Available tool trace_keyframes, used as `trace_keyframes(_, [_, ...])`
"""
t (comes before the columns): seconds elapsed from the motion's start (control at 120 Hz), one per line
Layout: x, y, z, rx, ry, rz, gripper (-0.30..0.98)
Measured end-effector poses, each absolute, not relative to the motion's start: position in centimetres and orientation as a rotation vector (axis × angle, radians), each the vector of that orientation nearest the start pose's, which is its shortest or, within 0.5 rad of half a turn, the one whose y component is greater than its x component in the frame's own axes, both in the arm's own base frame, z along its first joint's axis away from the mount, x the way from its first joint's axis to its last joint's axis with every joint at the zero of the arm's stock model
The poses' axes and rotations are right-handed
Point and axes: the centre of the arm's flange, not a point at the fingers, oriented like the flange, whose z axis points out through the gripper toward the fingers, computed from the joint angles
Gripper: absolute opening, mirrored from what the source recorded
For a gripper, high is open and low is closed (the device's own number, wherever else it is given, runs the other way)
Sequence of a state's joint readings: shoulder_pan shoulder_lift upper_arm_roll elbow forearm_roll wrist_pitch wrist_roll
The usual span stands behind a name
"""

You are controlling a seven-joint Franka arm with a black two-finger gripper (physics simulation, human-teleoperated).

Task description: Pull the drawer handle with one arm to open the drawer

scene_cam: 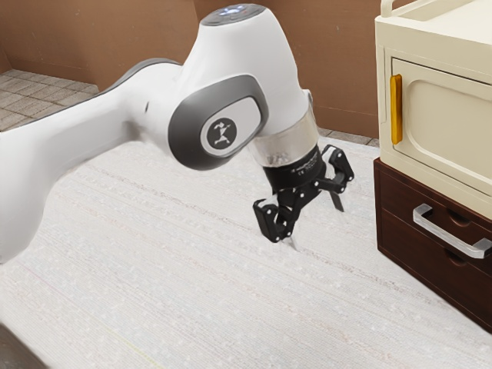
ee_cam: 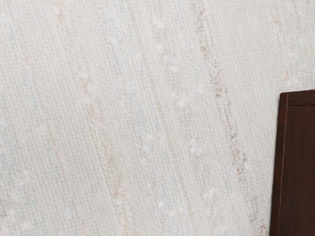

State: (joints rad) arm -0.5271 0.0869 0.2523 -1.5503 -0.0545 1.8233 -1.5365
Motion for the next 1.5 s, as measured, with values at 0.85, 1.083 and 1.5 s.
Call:
trace_keyframes(0.85, [58.8, -29.7, 58.8, -2.876, -1.783, -0.222, 0.69])
trace_keyframes(1.083, [60.8, -29.9, 58.0, -2.879, -1.803, -0.218, 0.69])
trace_keyframes(1.5, [63.2, -29.9, 56.8, -2.903, -1.812, -0.218, 0.69])
